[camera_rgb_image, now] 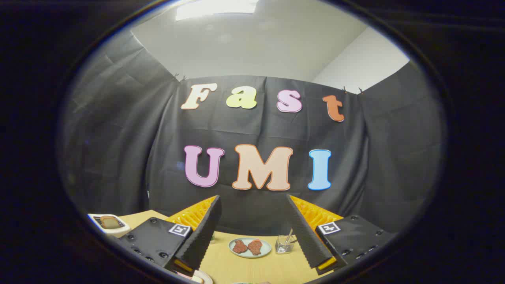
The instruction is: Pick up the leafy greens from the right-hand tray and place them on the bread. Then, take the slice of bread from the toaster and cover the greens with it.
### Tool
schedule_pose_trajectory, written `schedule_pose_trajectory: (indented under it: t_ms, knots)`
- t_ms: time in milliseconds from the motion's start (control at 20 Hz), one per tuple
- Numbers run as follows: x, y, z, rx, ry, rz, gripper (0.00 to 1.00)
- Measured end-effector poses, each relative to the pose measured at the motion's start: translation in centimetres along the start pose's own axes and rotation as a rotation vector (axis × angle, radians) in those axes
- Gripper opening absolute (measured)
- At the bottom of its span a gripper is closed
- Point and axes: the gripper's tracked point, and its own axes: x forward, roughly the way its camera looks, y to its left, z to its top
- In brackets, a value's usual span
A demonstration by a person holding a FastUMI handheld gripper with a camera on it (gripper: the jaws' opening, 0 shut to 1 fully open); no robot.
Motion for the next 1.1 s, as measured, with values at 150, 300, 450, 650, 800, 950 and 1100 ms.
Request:
schedule_pose_trajectory:
  t_ms: [150, 300, 450, 650, 800, 950, 1100]
  knots:
    - [0.0, 0.7, -0.3, 0.001, 0.009, 0.020, 1.00]
    - [0.3, 0.6, -0.1, -0.011, 0.008, 0.027, 1.00]
    - [0.4, 0.3, -0.6, -0.001, 0.017, 0.035, 1.00]
    - [0.7, -0.4, -1.0, 0.001, 0.026, 0.035, 1.00]
    - [0.9, -0.8, -1.1, 0.002, 0.029, 0.037, 1.00]
    - [1.1, -1.1, -1.6, 0.001, 0.038, 0.043, 1.00]
    - [1.1, -1.5, -1.8, -0.007, 0.045, 0.056, 1.00]
